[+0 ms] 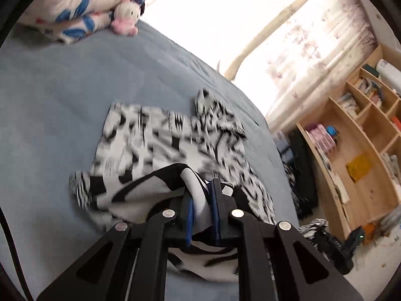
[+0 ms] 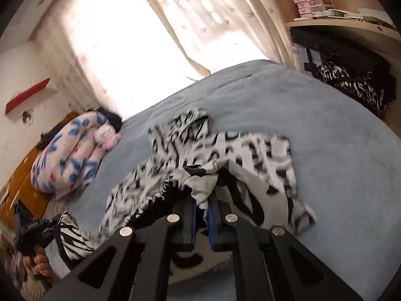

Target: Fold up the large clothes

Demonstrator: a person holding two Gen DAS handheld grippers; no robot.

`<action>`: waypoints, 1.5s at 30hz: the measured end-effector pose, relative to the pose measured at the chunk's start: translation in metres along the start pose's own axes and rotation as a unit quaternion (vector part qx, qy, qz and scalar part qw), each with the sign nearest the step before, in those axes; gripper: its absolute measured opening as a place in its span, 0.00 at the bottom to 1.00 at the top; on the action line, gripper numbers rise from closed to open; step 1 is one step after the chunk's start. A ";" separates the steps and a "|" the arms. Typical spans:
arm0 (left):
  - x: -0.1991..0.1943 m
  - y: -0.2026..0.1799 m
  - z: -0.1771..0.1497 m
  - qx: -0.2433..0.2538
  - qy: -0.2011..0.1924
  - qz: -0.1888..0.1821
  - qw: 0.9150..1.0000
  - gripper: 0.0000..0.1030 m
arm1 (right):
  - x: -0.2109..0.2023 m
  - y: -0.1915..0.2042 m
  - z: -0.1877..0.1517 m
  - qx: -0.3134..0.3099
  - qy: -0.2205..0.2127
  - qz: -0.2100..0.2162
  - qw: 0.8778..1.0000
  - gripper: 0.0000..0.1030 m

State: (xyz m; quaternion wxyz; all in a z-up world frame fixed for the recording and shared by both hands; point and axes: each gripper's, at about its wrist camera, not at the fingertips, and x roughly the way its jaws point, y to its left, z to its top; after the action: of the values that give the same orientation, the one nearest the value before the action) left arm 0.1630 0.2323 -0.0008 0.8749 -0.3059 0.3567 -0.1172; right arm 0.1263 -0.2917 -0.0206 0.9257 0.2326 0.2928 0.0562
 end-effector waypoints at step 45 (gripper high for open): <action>0.253 0.034 0.057 0.214 0.131 0.231 0.940 0.06 | 0.232 -0.070 0.010 -0.078 0.180 -0.099 0.976 0.06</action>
State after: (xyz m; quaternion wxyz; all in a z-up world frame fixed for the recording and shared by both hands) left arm 0.3834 0.1776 -0.1301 0.8684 -0.0028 0.4952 -0.0243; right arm 0.3202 -0.3021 -0.1653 0.8742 0.1155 0.4707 0.0277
